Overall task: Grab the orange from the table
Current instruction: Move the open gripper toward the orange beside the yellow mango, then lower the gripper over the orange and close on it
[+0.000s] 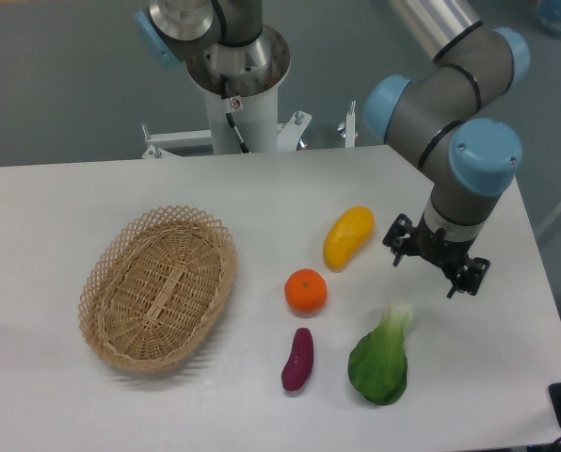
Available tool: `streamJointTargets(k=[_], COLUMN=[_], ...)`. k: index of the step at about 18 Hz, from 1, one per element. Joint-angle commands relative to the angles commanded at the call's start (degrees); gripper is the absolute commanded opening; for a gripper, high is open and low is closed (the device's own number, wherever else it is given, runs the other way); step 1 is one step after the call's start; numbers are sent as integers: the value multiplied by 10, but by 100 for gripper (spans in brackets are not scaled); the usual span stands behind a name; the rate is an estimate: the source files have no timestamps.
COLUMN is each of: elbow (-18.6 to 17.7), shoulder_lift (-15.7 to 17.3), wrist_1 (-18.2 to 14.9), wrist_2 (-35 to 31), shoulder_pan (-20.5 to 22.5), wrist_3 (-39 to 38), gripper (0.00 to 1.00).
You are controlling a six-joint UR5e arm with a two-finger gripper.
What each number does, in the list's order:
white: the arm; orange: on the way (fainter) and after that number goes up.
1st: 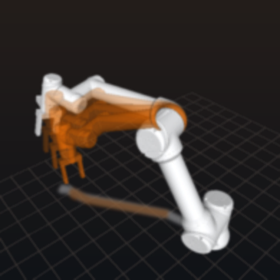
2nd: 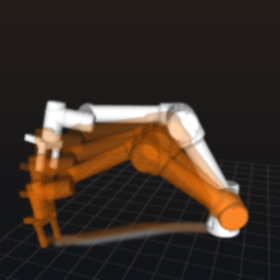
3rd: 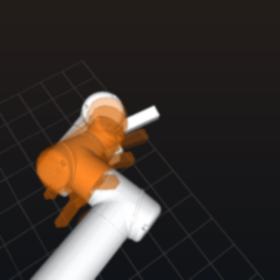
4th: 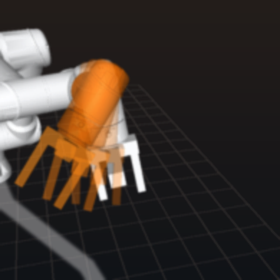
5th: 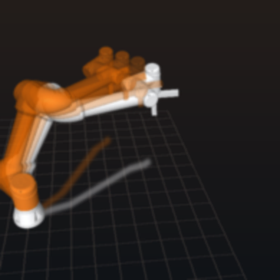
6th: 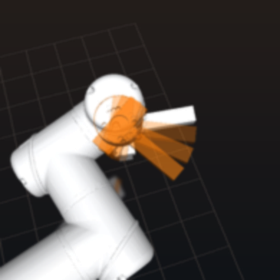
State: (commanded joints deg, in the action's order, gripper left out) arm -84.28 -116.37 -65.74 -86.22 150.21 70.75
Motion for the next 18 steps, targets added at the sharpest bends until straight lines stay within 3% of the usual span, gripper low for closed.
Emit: streamJointTargets(k=[10,18], elbow=[-67,-88], shoulder_lift=[14,11], wrist_1=[12,18], wrist_2=[10,4], shoulder_pan=[-47,-91], wrist_3=[-30,-94], gripper=[100,100])
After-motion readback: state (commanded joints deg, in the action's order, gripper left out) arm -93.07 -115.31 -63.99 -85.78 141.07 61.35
